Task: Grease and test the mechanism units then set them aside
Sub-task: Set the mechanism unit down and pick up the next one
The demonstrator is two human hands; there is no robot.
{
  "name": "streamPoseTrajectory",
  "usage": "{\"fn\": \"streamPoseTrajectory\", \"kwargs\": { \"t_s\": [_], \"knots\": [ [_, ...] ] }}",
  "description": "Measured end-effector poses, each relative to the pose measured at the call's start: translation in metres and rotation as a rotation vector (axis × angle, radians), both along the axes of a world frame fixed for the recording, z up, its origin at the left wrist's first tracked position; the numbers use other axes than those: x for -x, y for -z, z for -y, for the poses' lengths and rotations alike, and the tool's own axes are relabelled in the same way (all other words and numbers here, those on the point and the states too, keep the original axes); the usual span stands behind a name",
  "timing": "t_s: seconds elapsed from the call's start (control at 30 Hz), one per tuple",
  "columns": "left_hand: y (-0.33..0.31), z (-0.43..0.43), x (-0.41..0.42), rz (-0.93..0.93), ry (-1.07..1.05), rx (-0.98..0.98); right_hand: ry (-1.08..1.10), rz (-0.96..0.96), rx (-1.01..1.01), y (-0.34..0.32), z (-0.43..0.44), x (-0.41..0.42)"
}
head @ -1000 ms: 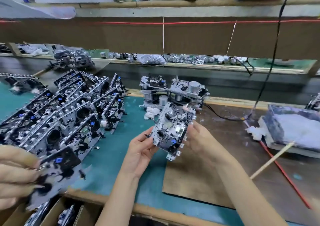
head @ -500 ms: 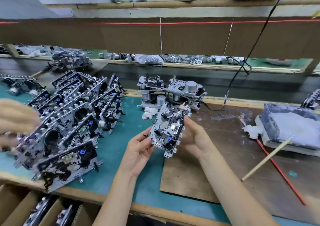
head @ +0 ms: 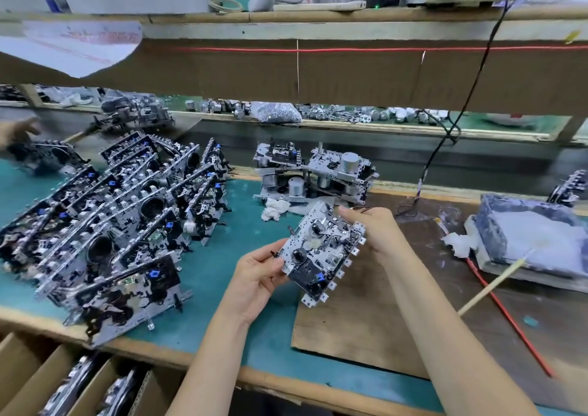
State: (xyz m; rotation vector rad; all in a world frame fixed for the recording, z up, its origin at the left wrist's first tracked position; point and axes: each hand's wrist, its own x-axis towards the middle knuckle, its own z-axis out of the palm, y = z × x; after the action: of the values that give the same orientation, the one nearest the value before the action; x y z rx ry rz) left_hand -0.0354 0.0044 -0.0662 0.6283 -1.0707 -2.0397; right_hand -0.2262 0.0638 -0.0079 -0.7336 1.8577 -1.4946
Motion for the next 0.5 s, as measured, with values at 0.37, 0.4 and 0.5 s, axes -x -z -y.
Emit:
{"fn": "streamPoseTrajectory", "kwargs": {
  "t_s": [0.37, 0.4, 0.5],
  "knots": [
    [-0.027, 0.007, -0.038, -0.1, -0.119, -0.013, -0.314, -0.257, -0.076, -0.023, -0.011, -0.022],
    [-0.033, 0.007, -0.048, -0.092, -0.157, -0.027, -0.361, -0.296, 0.066, -0.031, -0.011, -0.033],
    [-0.046, 0.007, -0.081, -0.082, -0.249, -0.021, -0.546, -0.32, 0.379, -0.052, -0.01, -0.078]
  ]
}}
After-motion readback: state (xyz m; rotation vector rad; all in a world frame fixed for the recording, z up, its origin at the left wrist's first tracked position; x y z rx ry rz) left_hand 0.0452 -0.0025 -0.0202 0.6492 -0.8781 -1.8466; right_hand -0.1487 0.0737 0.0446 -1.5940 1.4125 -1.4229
